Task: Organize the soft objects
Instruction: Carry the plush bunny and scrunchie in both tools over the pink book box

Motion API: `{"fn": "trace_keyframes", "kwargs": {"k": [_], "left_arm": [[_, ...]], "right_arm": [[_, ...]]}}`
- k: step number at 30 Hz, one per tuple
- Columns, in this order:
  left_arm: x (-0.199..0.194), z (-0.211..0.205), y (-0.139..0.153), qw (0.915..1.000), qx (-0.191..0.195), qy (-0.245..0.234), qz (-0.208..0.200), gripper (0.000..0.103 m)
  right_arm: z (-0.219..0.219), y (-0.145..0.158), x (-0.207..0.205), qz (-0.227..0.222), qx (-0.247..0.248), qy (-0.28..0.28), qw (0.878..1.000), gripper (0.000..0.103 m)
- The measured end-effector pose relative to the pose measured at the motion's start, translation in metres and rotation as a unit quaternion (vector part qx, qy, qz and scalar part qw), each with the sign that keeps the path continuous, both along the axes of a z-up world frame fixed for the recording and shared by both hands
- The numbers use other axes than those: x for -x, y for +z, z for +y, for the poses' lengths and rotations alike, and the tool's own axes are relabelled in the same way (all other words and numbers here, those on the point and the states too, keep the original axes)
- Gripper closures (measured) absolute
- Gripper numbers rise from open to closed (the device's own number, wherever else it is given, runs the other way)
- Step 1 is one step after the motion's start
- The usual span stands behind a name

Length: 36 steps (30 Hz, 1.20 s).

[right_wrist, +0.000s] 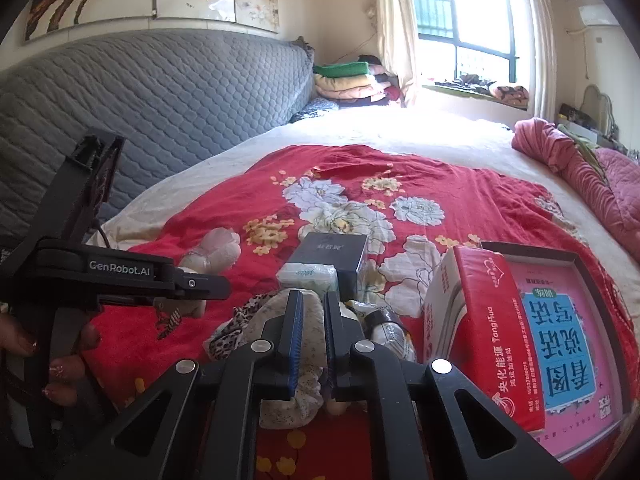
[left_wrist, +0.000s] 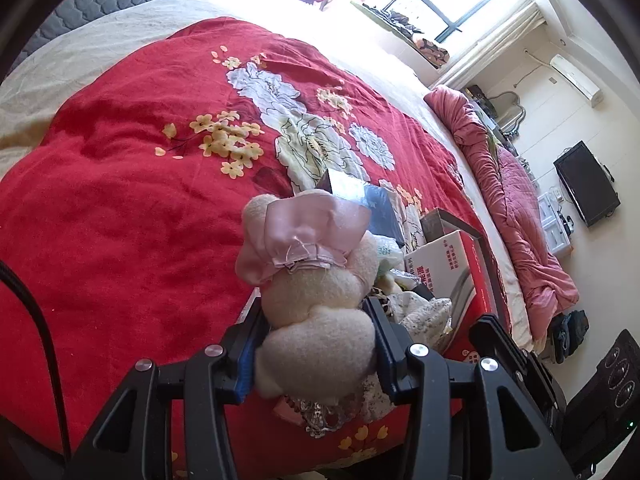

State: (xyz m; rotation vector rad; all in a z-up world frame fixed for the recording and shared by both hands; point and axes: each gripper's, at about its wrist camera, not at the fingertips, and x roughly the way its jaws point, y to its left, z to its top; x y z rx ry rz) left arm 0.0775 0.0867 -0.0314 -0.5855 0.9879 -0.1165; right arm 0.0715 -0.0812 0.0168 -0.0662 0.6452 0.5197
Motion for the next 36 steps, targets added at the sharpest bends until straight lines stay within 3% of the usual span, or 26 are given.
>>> {"fn": "trace_keyframes", "kwargs": {"k": [4, 5, 6, 8, 17, 20, 22, 23, 25, 27, 36], "left_arm": [[0.003, 0.0, -0.006, 1.0, 0.003, 0.001, 0.008, 0.055], [0.005, 0.0, -0.007, 0.9999, 0.001, 0.002, 0.01, 0.055], [0.005, 0.001, -0.007, 0.9999, -0.001, 0.001, 0.011, 0.055], [0.006, 0.001, -0.005, 1.0, -0.004, 0.0, 0.008, 0.055], [0.011, -0.003, -0.001, 0.9999, -0.013, -0.008, -0.001, 0.055], [0.012, -0.003, -0.001, 0.9998, -0.015, -0.011, -0.003, 0.055], [0.013, -0.004, 0.0, 0.9998, -0.015, -0.012, -0.003, 0.055], [0.013, -0.004, 0.0, 0.9998, -0.016, -0.013, -0.003, 0.055], [0.013, -0.005, 0.001, 0.9997, -0.018, -0.014, -0.005, 0.055], [0.013, -0.008, 0.002, 0.9996, -0.021, -0.016, -0.006, 0.055], [0.017, -0.034, 0.031, 0.9969, -0.053, -0.043, -0.04, 0.055]], "right_arm": [[-0.003, -0.004, 0.002, 0.024, -0.024, 0.022, 0.999, 0.09], [-0.002, -0.006, 0.003, 0.029, -0.027, 0.027, 0.999, 0.078], [-0.001, -0.007, 0.004, 0.034, -0.025, 0.028, 0.999, 0.054], [0.003, -0.011, 0.007, 0.039, -0.015, 0.027, 0.999, 0.036], [0.029, -0.039, -0.004, 0.074, 0.022, 0.038, 0.996, 0.03], [0.027, -0.049, -0.015, 0.1, -0.009, 0.039, 0.994, 0.031], [0.021, -0.052, -0.023, 0.112, -0.035, 0.034, 0.993, 0.051], [0.018, -0.049, -0.025, 0.109, -0.034, 0.028, 0.993, 0.069], [0.01, -0.043, -0.025, 0.096, -0.048, 0.031, 0.994, 0.076], [0.005, -0.038, -0.026, 0.093, -0.055, 0.035, 0.994, 0.09], [-0.023, 0.017, -0.012, 0.017, -0.07, 0.017, 0.997, 0.093]]}}
